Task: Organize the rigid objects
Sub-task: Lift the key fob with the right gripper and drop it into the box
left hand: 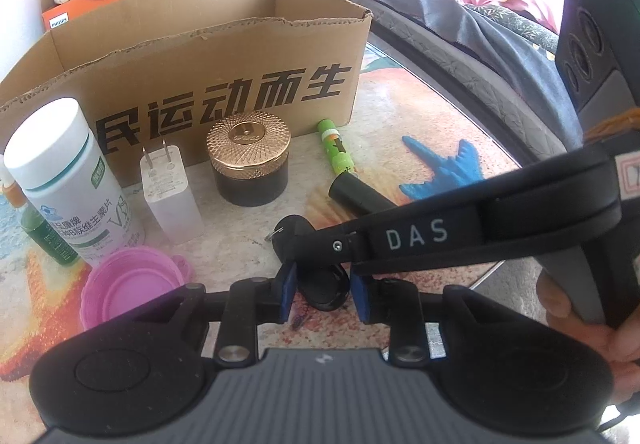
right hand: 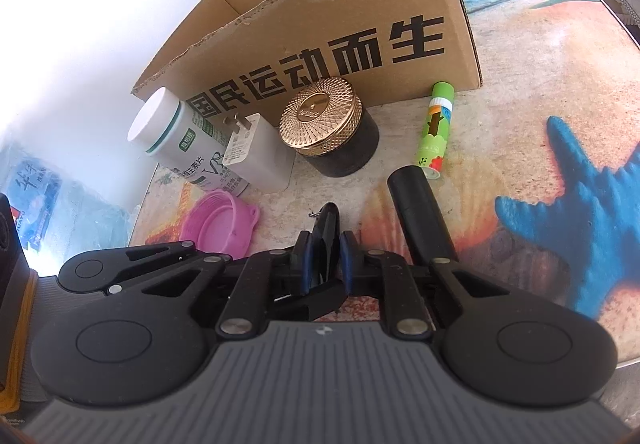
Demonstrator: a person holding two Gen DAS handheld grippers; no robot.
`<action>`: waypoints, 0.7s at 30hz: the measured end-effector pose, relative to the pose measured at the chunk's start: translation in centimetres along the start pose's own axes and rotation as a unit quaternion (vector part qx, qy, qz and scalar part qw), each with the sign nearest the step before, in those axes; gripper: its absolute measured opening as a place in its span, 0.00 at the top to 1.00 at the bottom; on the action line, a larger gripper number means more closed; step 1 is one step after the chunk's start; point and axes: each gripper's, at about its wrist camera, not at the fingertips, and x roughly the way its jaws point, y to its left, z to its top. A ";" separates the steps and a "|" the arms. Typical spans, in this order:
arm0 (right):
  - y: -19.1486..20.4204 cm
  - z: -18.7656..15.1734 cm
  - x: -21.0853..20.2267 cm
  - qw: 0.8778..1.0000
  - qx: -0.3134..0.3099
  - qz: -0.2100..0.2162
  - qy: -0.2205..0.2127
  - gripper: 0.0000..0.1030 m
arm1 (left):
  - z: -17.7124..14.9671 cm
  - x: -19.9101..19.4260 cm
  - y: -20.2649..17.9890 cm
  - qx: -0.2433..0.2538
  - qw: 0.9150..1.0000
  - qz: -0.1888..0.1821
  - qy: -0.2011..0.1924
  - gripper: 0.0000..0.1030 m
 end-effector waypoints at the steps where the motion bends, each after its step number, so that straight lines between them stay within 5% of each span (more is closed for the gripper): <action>1: 0.1 0.1 0.1 1.000 -0.002 0.000 0.000 0.87 | 0.0 0.1 0.0 0.001 1.000 0.004 0.001 0.69; 13: 0.7 0.3 1.1 1.000 -0.004 0.001 0.000 0.86 | -0.5 0.9 0.3 -0.013 1.000 0.019 -0.004 0.64; 21: 4.1 0.8 -2.4 0.999 -0.026 0.011 -0.034 0.86 | 0.6 -4.4 0.0 -0.007 0.997 0.051 -0.050 0.64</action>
